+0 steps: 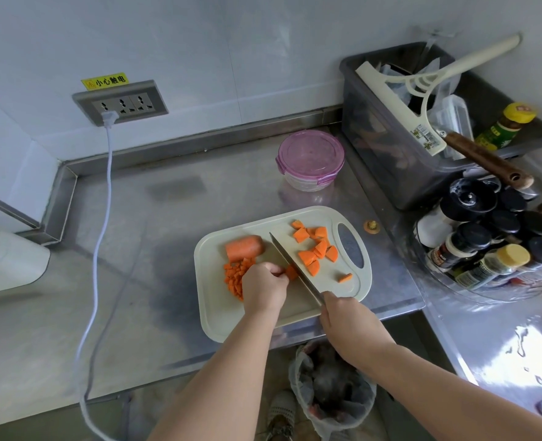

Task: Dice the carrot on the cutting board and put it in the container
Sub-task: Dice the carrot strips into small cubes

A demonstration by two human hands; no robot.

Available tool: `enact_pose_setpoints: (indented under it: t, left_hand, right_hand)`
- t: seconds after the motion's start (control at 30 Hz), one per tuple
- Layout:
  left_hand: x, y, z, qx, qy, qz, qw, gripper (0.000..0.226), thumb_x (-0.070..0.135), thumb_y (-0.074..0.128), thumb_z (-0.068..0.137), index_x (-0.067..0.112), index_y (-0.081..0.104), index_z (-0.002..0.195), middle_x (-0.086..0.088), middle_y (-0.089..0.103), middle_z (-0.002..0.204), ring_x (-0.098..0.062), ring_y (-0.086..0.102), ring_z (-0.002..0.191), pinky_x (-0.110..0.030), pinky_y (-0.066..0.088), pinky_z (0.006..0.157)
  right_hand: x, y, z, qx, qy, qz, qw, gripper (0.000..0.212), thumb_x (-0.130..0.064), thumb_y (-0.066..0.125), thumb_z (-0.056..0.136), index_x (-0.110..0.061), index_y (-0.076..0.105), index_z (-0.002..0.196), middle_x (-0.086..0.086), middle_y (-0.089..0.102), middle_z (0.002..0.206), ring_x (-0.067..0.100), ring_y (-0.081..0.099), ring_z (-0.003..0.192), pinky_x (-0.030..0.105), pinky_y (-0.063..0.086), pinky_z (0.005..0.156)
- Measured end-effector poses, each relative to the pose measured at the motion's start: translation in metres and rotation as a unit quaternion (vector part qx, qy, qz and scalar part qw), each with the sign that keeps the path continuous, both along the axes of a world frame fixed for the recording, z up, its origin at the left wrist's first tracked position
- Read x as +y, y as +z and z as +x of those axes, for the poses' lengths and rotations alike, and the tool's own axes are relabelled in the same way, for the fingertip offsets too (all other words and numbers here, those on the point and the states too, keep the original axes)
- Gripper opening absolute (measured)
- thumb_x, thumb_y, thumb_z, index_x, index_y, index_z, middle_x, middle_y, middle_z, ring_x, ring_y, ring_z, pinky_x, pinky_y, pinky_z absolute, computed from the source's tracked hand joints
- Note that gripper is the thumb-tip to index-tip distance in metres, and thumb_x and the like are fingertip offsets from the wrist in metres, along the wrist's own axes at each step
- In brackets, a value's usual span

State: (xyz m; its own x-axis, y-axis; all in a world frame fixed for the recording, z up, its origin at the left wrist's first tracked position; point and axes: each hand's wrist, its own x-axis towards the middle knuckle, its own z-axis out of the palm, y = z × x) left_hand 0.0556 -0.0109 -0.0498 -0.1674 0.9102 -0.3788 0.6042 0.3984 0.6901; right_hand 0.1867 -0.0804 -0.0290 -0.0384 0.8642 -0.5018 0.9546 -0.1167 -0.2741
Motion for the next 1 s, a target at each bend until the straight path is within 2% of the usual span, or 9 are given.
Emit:
enact_pose_setpoints:
  t: [0.13,0.27,0.5,0.63,0.83,1.0]
  left_hand:
    - [0.001,-0.003,0.000,-0.029,0.011,-0.007,0.999,0.022,0.021,0.068,0.087,0.009,0.072,0.104,-0.004,0.072,0.101,-0.017,0.064,0.099,-0.019,0.041,0.078]
    - [0.001,-0.003,0.000,-0.016,0.021,-0.013,1.000,0.020,0.019,0.067,0.086,0.008,0.071,0.102,-0.005,0.072,0.100,-0.020,0.064,0.099,-0.020,0.039,0.076]
    - [0.000,-0.002,0.000,-0.009,0.009,-0.007,1.000,0.016,0.018,0.067,0.085,0.009,0.073,0.097,-0.007,0.073,0.096,-0.022,0.065,0.095,-0.024,0.044,0.076]
    - [0.000,-0.002,0.000,-0.011,0.009,-0.009,1.000,0.016,0.019,0.068,0.084,0.009,0.074,0.095,-0.007,0.073,0.093,-0.024,0.066,0.093,-0.025,0.045,0.075]
    - [-0.001,0.002,0.000,-0.013,0.008,-0.009,1.000,0.020,0.021,0.068,0.086,0.008,0.073,0.101,-0.006,0.073,0.099,-0.021,0.065,0.096,-0.023,0.043,0.075]
    - [-0.001,0.002,0.001,-0.013,0.010,-0.011,1.000,0.020,0.021,0.068,0.086,0.009,0.072,0.101,-0.006,0.073,0.100,-0.021,0.065,0.097,-0.025,0.046,0.079]
  right_hand:
    - [0.002,0.012,0.003,0.028,-0.058,0.063,0.996,0.029,-0.013,0.035,0.101,-0.015,0.046,0.128,0.001,0.058,0.082,0.025,0.063,0.076,0.033,0.051,0.065]
    - [-0.002,0.015,-0.005,-0.003,-0.004,0.043,0.999,0.040,-0.004,0.043,0.095,-0.013,0.039,0.133,0.000,0.054,0.081,0.023,0.057,0.069,0.030,0.043,0.057]
    - [-0.007,0.011,-0.010,0.017,-0.018,0.027,0.999,0.035,-0.009,0.041,0.097,-0.016,0.041,0.132,-0.001,0.052,0.079,0.021,0.054,0.070,0.030,0.042,0.061]
    - [-0.006,0.011,-0.011,0.021,-0.022,0.019,0.999,0.035,-0.010,0.041,0.098,-0.016,0.041,0.132,0.001,0.057,0.083,0.022,0.060,0.074,0.032,0.047,0.064]
    - [-0.005,0.012,-0.010,0.015,-0.026,0.017,0.999,0.037,-0.011,0.045,0.098,-0.017,0.041,0.133,0.001,0.061,0.087,0.021,0.065,0.077,0.033,0.056,0.069]
    - [-0.005,0.013,-0.009,0.010,-0.017,0.010,1.000,0.039,-0.011,0.052,0.096,-0.016,0.041,0.133,0.000,0.063,0.089,0.020,0.066,0.077,0.033,0.058,0.070]
